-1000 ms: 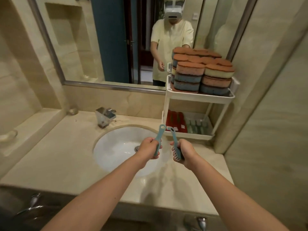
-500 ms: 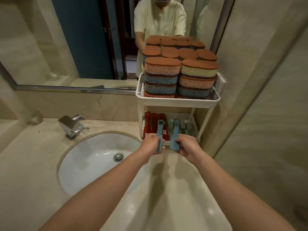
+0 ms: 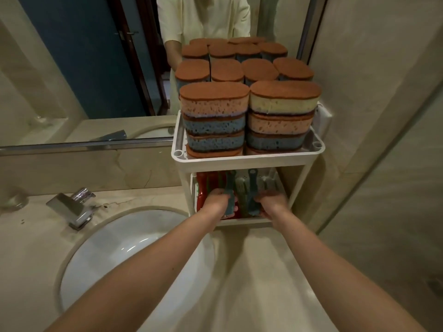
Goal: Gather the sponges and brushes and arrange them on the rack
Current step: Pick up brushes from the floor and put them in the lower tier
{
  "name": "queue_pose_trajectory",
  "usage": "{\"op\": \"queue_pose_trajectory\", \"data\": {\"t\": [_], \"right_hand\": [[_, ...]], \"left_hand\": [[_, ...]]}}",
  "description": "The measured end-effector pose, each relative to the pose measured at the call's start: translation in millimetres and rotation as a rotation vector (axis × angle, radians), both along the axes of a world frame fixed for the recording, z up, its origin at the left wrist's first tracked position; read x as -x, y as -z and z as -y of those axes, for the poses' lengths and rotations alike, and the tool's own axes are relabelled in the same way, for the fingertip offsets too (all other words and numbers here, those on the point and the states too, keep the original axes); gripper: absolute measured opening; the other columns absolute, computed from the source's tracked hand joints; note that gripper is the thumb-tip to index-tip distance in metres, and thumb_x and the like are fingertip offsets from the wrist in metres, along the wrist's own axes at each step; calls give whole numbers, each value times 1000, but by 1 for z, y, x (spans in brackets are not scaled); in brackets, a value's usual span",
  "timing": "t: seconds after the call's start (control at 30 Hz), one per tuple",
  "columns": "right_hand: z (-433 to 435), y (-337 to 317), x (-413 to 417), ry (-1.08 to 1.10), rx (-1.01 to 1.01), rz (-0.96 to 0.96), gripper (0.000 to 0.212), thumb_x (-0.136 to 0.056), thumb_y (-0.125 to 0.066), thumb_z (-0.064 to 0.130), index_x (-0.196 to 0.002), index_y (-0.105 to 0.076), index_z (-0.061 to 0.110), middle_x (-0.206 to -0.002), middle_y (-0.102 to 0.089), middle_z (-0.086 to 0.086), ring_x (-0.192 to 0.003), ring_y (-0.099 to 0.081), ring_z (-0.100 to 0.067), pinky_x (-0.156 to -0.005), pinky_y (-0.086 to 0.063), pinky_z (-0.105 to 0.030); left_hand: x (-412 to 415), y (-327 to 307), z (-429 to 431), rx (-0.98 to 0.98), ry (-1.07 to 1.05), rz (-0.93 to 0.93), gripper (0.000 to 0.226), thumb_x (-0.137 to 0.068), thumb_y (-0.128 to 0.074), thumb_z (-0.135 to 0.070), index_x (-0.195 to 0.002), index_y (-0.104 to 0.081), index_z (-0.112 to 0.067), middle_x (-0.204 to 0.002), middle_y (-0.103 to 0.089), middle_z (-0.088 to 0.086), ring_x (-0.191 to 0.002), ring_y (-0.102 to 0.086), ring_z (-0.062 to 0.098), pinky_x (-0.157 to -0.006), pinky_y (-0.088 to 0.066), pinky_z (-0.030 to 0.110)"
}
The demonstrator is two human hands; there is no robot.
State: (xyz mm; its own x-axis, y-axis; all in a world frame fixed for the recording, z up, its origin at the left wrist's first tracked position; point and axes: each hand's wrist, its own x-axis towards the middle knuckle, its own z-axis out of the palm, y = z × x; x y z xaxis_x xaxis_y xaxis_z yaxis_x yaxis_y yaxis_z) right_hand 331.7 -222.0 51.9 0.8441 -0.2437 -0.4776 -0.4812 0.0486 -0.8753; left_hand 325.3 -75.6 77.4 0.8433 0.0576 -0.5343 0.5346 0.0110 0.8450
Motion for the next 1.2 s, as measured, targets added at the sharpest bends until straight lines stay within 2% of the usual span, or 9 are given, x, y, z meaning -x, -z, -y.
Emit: {"op": "queue_pose_trajectory", "data": {"t": [0.1,0.17,0.3,0.47,0.6,0.73,0.87,1.0,1.2], "right_hand": [[2,14,-21,-78,131,24,12,-94,-59,11,-87,-61,21,-115,-65,-12,-102,-61,-26,-86,-54,-39],[1,23,-36,-177,280,17,7,-95,-58,17,-96,-65,18,-118,-65,-12,-108,-60,-28,-96,-50,-42],[-3,40,-56,-389,624,-57,23,-97,-52,21,-113,-66,14,-121,-63,-11,-105,-59,-26,-80,-41,-28],[-8,55,-60,-452,710,-123,20,-99,-48,21,-96,-67,15,-110,-66,-9,-75,-50,-13,-68,-39,-24],[-11,59,-58,-445,704,-105,21,-98,-51,23,-99,-70,13,-108,-68,-9,-89,-59,-21,-75,-42,-27],[-9,54,-54,-417,641,-50,20,-96,-54,25,-108,-68,18,-108,-65,-2,-102,-60,-22,-80,-41,-28],[-11,37,-52,-270,371,49,18,-95,-55,32,-83,-61,20,-90,-63,-4,-79,-55,-17,-69,-39,-27],[-10,21,-45,-226,173,-22,23,-91,-60,35,-75,-62,19,-67,-65,-1,-63,-57,-16,-58,-42,-26],[3,21,-43,-222,130,-45,10,-91,-62,22,-81,-63,26,-77,-64,0,-69,-57,-12,-57,-42,-23]], "left_hand": [[-18,10,-1,-107,59,28,34,-98,-46,-14,-130,-51,-3,-78,-53,-5,-65,-54,8,-53,-46,23],[-27,16,-3,-132,62,34,33,-98,-45,-13,-130,-50,-5,-77,-51,-6,-63,-53,7,-53,-46,23],[-36,25,-9,-56,23,-40,12,-100,-44,-16,-103,-56,-16,-87,-65,3,-73,-66,16,-64,-56,28],[-35,35,-16,-28,-12,-51,17,-101,-44,-14,-90,-55,-20,-85,-66,1,-74,-66,17,-62,-55,28],[-36,34,-14,2,-43,-83,16,-100,-45,-11,-91,-57,-17,-92,-65,5,-80,-66,21,-60,-55,25],[-38,34,-8,41,-54,-119,21,-99,-45,-9,-118,-55,-13,-107,-59,10,-108,-60,32,-82,-54,36],[-42,37,2,73,-57,-111,13,-97,-50,-12,-103,-56,-22,-97,-56,2,-83,-57,20,-77,-56,37],[-47,38,19,186,-89,-93,23,-99,-44,-10,-116,-55,-20,-102,-58,6,-98,-59,26,-89,-53,41],[-52,43,42,282,-116,-102,34,-99,-38,-3,-130,-51,-7,-129,-55,19,-117,-54,34,-102,-45,46]]}}
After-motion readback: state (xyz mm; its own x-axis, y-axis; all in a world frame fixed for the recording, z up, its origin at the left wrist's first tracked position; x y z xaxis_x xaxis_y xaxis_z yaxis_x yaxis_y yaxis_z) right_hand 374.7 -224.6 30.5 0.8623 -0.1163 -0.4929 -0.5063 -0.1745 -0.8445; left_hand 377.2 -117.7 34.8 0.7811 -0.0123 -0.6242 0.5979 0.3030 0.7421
